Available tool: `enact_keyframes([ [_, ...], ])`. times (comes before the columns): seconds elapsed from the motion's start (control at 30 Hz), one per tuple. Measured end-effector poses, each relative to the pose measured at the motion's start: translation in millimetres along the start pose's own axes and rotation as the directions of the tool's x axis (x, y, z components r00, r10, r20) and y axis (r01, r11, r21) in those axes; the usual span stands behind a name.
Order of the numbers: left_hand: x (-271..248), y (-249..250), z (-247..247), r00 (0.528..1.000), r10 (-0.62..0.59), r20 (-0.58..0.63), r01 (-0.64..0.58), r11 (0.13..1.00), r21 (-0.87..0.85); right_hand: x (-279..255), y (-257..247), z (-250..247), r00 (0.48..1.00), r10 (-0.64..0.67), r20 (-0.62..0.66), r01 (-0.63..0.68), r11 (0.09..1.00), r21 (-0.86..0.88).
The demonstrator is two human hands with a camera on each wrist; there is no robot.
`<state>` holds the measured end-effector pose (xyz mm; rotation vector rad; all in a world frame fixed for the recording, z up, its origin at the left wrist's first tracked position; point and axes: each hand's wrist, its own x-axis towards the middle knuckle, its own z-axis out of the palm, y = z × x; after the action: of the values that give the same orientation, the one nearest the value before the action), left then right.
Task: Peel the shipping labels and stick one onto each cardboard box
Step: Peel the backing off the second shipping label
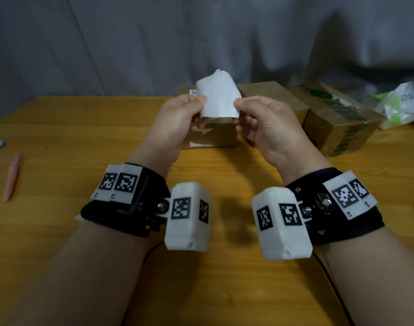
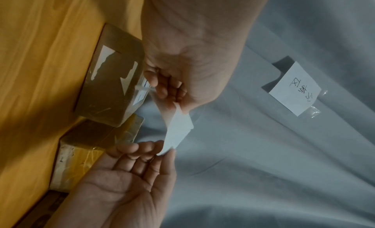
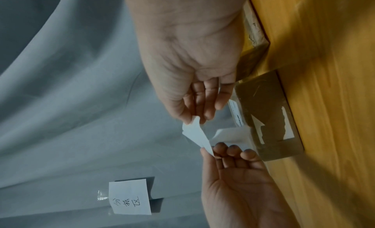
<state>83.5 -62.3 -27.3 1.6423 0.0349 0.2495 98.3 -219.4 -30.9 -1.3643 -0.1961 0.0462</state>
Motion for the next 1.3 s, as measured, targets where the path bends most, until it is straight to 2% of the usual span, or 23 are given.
enact_keyframes([
  [0.3,-3.2,0.1,-1.1,0.996,0.040,-0.080,-0.033,0.996,0.082,1.1,-1.5,-1.5,1.000,-0.009,-0.026,0.009,1.000,0.009],
  [0.5,-8.3,3.5,0.3,0.994,0.005,-0.105,-0.001,0.999,0.037,2.5,-0.6,-0.8,0.998,0.018,-0.057,-0.017,1.000,0.019],
  [0.7,-2.4,-2.8,-2.0,0.979,-0.037,-0.202,0.047,0.998,0.044,3.2,1.6,-0.4,0.997,0.039,-0.065,-0.038,0.999,0.024],
  [0.97,6.2,-9.1,-5.1,0.940,-0.075,-0.332,0.062,0.997,-0.049,4.7,4.4,-1.6,0.995,0.073,-0.066,-0.068,0.995,0.079],
  [1.2,9.0,-12.7,-10.6,0.926,-0.111,-0.360,0.067,0.989,-0.131,4.4,-1.7,-7.4,0.995,0.053,-0.088,-0.042,0.991,0.126],
  [1.3,9.4,-12.9,-11.8,0.947,-0.130,-0.295,0.070,0.976,-0.204,4.1,-5.2,-10.5,0.998,0.016,-0.066,-0.005,0.988,0.154],
])
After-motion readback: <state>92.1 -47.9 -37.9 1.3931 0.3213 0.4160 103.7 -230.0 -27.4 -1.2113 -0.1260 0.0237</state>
